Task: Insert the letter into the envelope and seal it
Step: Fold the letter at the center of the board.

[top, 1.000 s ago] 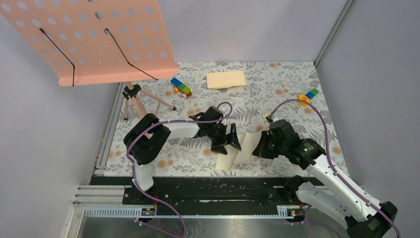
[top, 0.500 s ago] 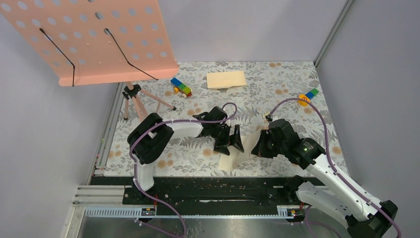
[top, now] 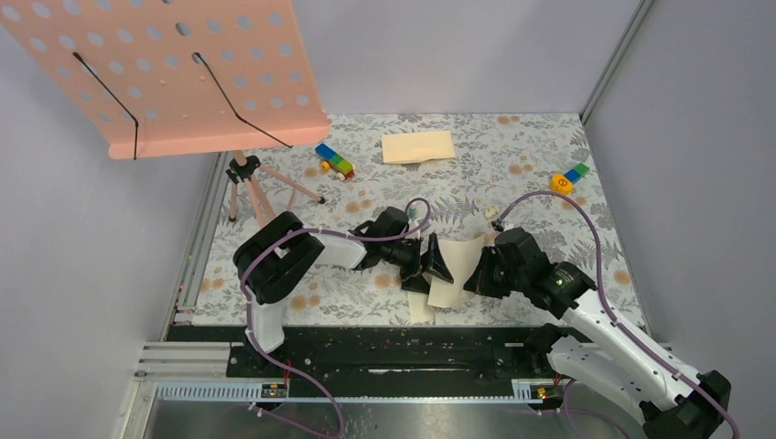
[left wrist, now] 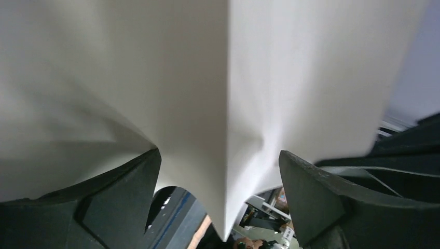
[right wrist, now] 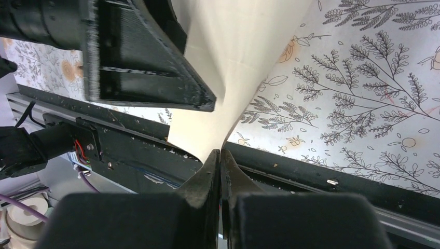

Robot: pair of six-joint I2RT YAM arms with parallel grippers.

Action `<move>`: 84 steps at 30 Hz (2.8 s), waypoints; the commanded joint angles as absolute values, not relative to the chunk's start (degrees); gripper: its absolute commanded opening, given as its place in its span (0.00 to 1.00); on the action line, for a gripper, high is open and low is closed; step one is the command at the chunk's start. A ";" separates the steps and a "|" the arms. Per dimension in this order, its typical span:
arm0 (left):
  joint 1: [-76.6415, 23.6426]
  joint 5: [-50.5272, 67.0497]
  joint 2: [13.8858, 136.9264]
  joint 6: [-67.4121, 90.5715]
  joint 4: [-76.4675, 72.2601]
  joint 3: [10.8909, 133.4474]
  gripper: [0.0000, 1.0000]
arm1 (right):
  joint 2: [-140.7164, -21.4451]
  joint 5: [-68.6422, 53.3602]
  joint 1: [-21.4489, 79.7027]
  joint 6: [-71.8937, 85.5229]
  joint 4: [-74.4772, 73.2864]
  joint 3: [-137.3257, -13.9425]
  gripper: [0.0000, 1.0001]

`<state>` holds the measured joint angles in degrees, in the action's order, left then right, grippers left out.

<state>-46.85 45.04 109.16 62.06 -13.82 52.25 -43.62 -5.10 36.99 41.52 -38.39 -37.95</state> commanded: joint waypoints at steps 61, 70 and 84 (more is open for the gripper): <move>-33.28 29.80 82.82 43.51 19.95 54.18 0.93 | -57.99 9.21 39.89 36.47 -41.72 -45.02 0.75; -40.86 29.36 89.36 42.42 20.94 62.70 0.92 | -49.42 7.73 30.26 34.77 -41.53 -43.91 0.74; -48.82 32.92 111.09 48.73 17.05 82.42 0.89 | -53.32 4.76 20.85 36.35 -41.37 -41.07 0.56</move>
